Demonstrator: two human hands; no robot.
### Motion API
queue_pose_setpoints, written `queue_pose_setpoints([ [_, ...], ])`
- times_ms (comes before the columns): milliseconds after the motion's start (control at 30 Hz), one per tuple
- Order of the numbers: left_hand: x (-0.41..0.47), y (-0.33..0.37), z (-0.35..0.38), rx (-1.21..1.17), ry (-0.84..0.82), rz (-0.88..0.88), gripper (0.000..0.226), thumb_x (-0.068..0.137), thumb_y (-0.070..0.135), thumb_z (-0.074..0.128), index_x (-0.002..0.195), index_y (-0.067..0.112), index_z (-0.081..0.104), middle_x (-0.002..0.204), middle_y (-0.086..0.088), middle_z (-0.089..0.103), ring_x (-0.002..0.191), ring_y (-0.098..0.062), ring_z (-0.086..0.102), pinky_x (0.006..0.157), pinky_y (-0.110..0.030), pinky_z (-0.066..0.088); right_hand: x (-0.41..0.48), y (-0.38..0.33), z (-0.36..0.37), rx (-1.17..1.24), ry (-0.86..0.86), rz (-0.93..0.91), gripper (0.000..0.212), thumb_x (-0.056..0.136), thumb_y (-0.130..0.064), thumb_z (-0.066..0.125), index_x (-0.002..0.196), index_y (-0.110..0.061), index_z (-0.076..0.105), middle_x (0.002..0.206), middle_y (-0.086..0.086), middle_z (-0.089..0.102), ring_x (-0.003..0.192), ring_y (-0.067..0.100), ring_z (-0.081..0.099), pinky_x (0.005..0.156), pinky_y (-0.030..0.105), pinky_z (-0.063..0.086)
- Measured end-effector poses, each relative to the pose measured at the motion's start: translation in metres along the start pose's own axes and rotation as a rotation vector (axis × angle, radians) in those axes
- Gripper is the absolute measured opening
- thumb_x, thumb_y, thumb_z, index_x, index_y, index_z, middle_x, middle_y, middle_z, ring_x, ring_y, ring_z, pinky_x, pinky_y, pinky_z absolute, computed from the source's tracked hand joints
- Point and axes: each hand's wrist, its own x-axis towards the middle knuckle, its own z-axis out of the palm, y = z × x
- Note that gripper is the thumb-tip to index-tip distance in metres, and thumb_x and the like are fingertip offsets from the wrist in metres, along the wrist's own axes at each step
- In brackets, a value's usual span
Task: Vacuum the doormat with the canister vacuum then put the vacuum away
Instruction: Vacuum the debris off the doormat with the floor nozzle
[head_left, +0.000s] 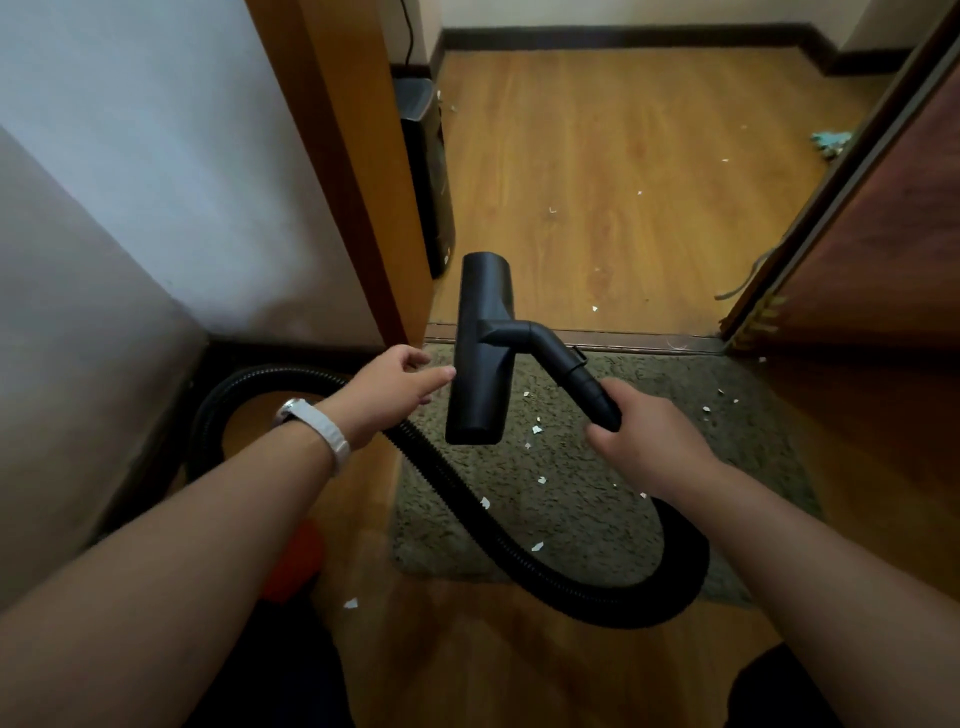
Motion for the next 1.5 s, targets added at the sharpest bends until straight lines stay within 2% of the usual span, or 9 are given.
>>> queue_pose_setpoints([
  [233, -0.044, -0.056, -0.085, 0.462, 0.129, 0.047, 0.035, 0.089, 0.045, 0.069, 0.117, 0.024, 0.062, 0.105, 0.007, 0.065, 0.098, -0.013, 0.062, 0.077, -0.028, 0.049, -0.002, -0.03, 0.013, -0.123, -0.016, -0.137, 0.026, 0.09, -0.034, 0.061, 0.113, -0.034, 0.052, 0.077, -0.003, 0.061, 0.066, 0.02, 0.06, 0.056, 0.029, 0.046],
  [367, -0.083, -0.118, -0.119, 0.554, 0.27, -0.017, 0.041, 0.091, 0.039, 0.067, 0.125, 0.017, 0.061, 0.115, 0.0, 0.063, 0.105, -0.019, 0.06, 0.089, -0.034, 0.049, -0.003, -0.053, 0.028, -0.159, -0.029, -0.218, 0.031, 0.089, -0.035, 0.063, 0.118, -0.035, 0.052, 0.082, 0.001, 0.064, 0.067, 0.025, 0.061, 0.058, 0.03, 0.046],
  [600, -0.152, -0.223, -0.142, 0.609, 0.429, -0.109, 0.036, 0.09, 0.047, 0.062, 0.114, 0.021, 0.058, 0.111, 0.001, 0.053, 0.103, -0.023, 0.055, 0.08, -0.036, 0.047, -0.001, -0.111, 0.06, -0.216, -0.074, -0.385, 0.039, 0.089, -0.032, 0.068, 0.125, -0.031, 0.054, 0.083, 0.005, 0.062, 0.073, 0.03, 0.061, 0.065, 0.035, 0.052],
  [733, -0.17, -0.252, -0.146, 0.497, 0.453, -0.19, 0.05, 0.092, 0.05, 0.061, 0.129, 0.017, 0.052, 0.118, -0.002, 0.054, 0.104, -0.022, 0.055, 0.083, -0.037, 0.049, 0.001, -0.142, 0.08, -0.272, -0.11, -0.467, 0.039, 0.089, -0.033, 0.068, 0.126, -0.03, 0.054, 0.083, 0.004, 0.061, 0.075, 0.03, 0.062, 0.065, 0.036, 0.052],
  [867, -0.167, -0.257, -0.14, 0.191, 0.386, -0.31, 0.029, 0.098, 0.049, 0.053, 0.097, 0.02, 0.055, 0.085, -0.002, 0.062, 0.075, -0.02, 0.061, 0.059, -0.032, 0.044, 0.004, -0.168, 0.095, -0.319, -0.125, -0.553, 0.042, 0.089, -0.034, 0.067, 0.128, -0.031, 0.052, 0.082, 0.001, 0.062, 0.073, 0.029, 0.063, 0.064, 0.037, 0.054],
  [1000, -0.15, -0.25, -0.119, -0.195, 0.463, -0.317, 0.028, 0.102, 0.041, 0.047, 0.098, 0.014, 0.053, 0.085, -0.008, 0.061, 0.072, -0.026, 0.061, 0.066, -0.039, 0.051, 0.007, -0.187, 0.109, -0.327, -0.129, -0.622, 0.038, 0.089, -0.032, 0.067, 0.125, -0.03, 0.053, 0.076, -0.003, 0.06, 0.065, 0.023, 0.061, 0.059, 0.034, 0.053],
  [1167, -0.132, -0.25, -0.113, -0.111, 0.581, -0.263, 0.026, 0.098, 0.039, 0.055, 0.09, 0.015, 0.057, 0.085, -0.007, 0.063, 0.076, -0.023, 0.062, 0.06, -0.034, 0.046, 0.01, -0.192, 0.119, -0.295, -0.139, -0.662, 0.036, 0.089, -0.032, 0.067, 0.122, -0.03, 0.054, 0.071, -0.01, 0.057, 0.06, 0.016, 0.058, 0.055, 0.03, 0.05],
  [1367, -0.108, -0.232, -0.118, -0.046, 0.429, -0.123, 0.032, 0.096, 0.042, 0.058, 0.092, 0.011, 0.059, 0.083, -0.011, 0.066, 0.071, -0.025, 0.064, 0.064, -0.045, 0.052, 0.019, -0.171, 0.117, -0.312, -0.185, -0.601, 0.04, 0.088, -0.031, 0.071, 0.125, -0.028, 0.056, 0.072, -0.007, 0.061, 0.06, 0.015, 0.06, 0.053, 0.03, 0.049],
  [1500, -0.093, -0.216, -0.11, -0.062, 0.386, -0.054, 0.027, 0.098, 0.035, 0.058, 0.093, 0.009, 0.059, 0.082, -0.007, 0.064, 0.069, -0.018, 0.061, 0.054, -0.024, 0.043, 0.021, -0.15, 0.11, -0.316, -0.171, -0.551, 0.04, 0.086, -0.028, 0.073, 0.124, -0.027, 0.059, 0.069, -0.008, 0.06, 0.056, 0.011, 0.058, 0.05, 0.027, 0.043],
])
